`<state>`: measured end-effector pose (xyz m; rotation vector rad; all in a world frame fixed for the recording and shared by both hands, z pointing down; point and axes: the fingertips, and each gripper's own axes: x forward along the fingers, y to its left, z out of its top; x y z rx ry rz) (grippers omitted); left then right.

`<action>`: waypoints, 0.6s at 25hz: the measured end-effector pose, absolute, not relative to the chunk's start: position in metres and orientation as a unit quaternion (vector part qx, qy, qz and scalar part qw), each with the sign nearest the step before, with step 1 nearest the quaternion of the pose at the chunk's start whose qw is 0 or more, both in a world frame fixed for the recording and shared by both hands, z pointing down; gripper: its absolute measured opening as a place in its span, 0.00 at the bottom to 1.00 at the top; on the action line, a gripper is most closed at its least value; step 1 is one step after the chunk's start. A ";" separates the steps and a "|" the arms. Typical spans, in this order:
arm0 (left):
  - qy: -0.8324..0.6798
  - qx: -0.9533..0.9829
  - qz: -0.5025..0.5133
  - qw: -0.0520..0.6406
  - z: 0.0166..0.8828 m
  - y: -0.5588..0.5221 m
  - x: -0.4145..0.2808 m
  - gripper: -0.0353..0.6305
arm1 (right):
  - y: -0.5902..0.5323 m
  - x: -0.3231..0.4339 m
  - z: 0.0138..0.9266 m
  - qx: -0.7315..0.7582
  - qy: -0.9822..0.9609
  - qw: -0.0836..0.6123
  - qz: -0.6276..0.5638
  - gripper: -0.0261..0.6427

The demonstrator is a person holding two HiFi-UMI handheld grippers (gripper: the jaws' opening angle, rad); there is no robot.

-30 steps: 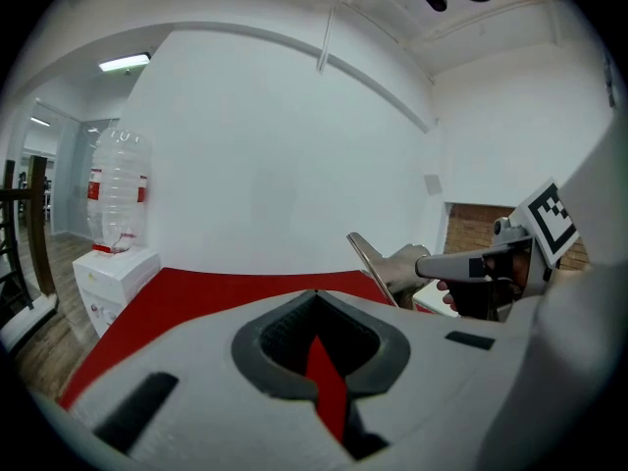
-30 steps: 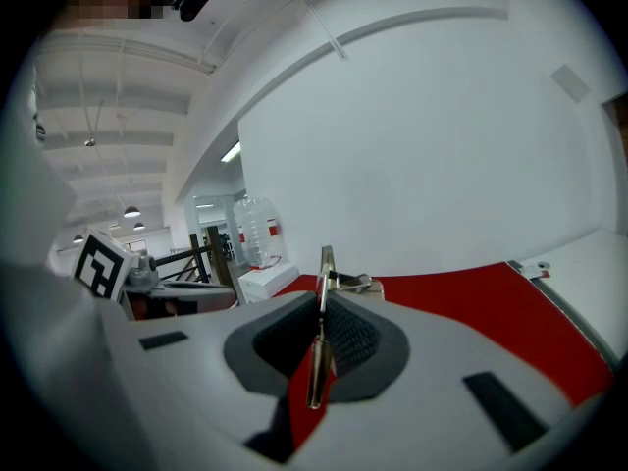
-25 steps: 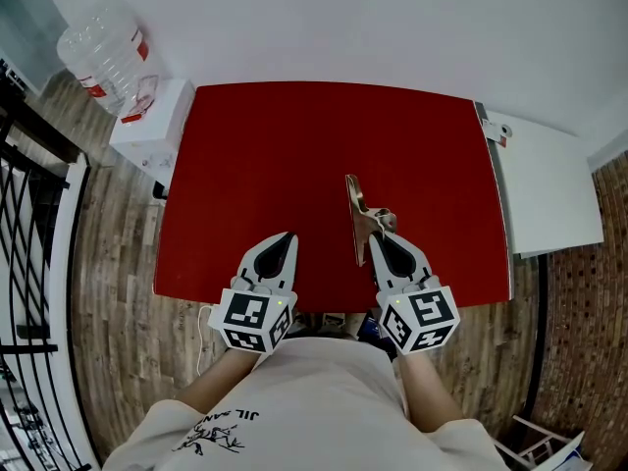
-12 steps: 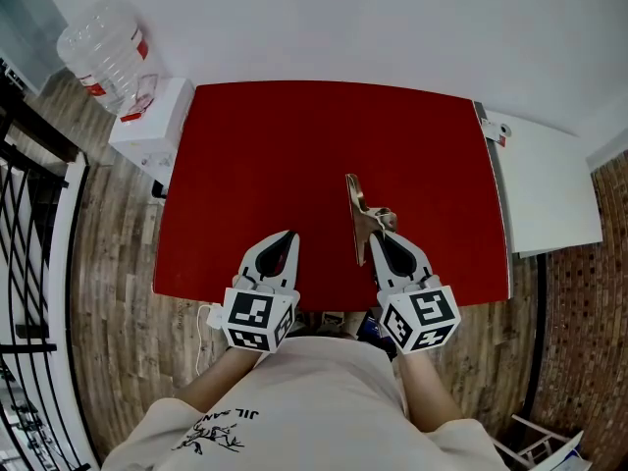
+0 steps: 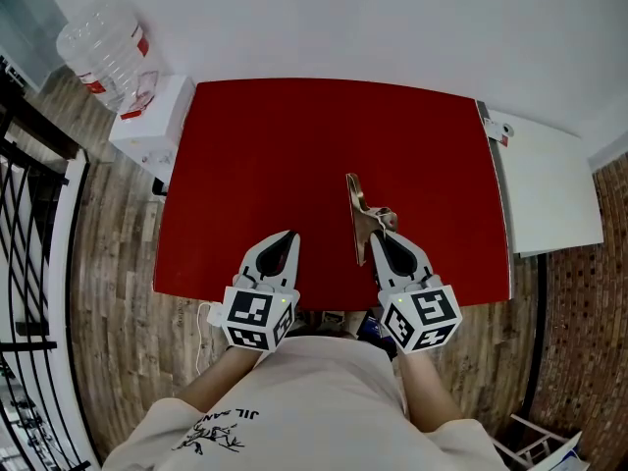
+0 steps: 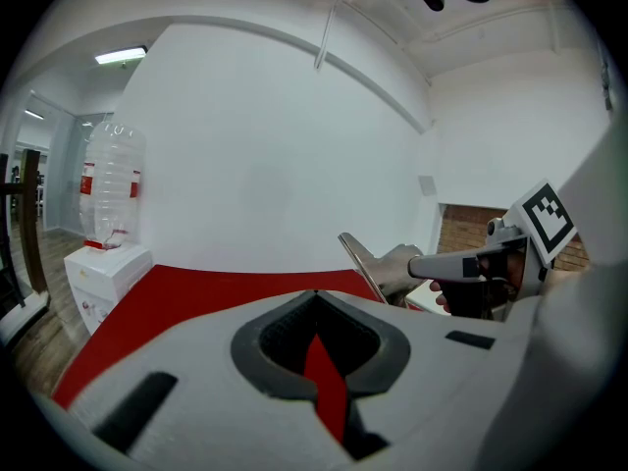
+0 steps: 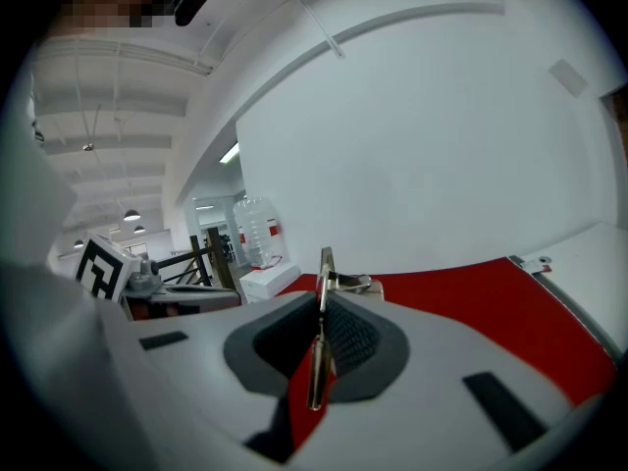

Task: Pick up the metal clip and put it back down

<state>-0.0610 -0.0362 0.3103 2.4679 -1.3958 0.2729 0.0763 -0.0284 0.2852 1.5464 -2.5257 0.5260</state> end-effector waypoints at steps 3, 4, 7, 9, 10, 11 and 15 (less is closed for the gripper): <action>-0.485 0.857 0.096 0.148 0.312 -0.038 -0.061 0.06 | -0.031 0.077 0.287 0.514 -0.836 0.067 0.179 0.07; -0.485 0.856 0.096 0.149 0.313 -0.039 -0.061 0.06 | -0.032 0.078 0.288 0.514 -0.836 0.067 0.180 0.07; -0.486 0.855 0.098 0.151 0.315 -0.042 -0.061 0.06 | -0.035 0.078 0.290 0.514 -0.836 0.068 0.183 0.07; -0.486 0.855 0.099 0.152 0.318 -0.044 -0.061 0.06 | -0.037 0.079 0.294 0.513 -0.835 0.069 0.185 0.07; -0.487 0.854 0.099 0.153 0.319 -0.045 -0.060 0.06 | -0.038 0.080 0.296 0.513 -0.835 0.069 0.187 0.07; -0.487 0.854 0.100 0.153 0.320 -0.046 -0.059 0.06 | -0.039 0.081 0.297 0.513 -0.834 0.070 0.189 0.07; -0.487 0.853 0.103 0.156 0.326 -0.052 -0.059 0.06 | -0.045 0.081 0.306 0.512 -0.833 0.074 0.196 0.07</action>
